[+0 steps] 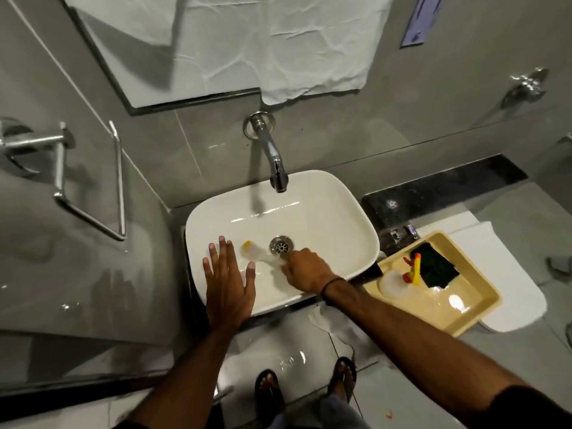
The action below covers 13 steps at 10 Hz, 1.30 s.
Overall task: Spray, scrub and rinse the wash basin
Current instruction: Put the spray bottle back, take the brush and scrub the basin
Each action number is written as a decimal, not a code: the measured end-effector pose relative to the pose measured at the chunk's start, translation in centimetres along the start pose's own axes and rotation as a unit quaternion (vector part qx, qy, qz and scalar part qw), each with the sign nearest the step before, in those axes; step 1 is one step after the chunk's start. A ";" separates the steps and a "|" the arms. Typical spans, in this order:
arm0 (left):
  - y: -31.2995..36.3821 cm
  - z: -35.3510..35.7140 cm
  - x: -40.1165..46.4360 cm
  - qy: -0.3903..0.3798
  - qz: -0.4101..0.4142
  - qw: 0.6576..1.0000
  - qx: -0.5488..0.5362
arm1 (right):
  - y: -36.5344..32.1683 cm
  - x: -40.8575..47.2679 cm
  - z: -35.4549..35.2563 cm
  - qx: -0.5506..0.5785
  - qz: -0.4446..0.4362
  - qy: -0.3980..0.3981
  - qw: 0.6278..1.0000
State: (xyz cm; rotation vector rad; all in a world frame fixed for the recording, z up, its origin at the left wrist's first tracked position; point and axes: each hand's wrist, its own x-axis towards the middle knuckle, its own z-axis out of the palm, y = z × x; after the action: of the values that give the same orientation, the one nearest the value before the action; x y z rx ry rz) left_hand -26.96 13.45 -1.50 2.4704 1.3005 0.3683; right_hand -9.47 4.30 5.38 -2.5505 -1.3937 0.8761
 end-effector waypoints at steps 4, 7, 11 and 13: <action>0.2 -0.4 0.0 -0.019 -0.003 1.000 -0.003 | 4.0 -1.1 -2.8 -0.069 0.045 -0.003 0.997; 0.2 -0.6 0.0 -0.028 0.002 1.000 -0.009 | 2.3 -3.1 -2.0 -0.092 0.021 -0.018 0.995; 0.2 -0.7 0.1 -0.033 0.004 0.999 -0.008 | 1.9 -1.9 -2.3 -0.093 0.019 -0.026 0.995; 0.3 -0.7 0.0 -0.039 0.000 0.999 -0.012 | 4.2 -0.3 -4.4 -0.068 0.104 0.067 0.990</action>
State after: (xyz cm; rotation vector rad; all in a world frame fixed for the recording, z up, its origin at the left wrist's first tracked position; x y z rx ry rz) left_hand -26.95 13.43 -0.68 2.4395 1.2583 0.2819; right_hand -4.12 2.40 7.65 -2.8392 -1.2051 0.6394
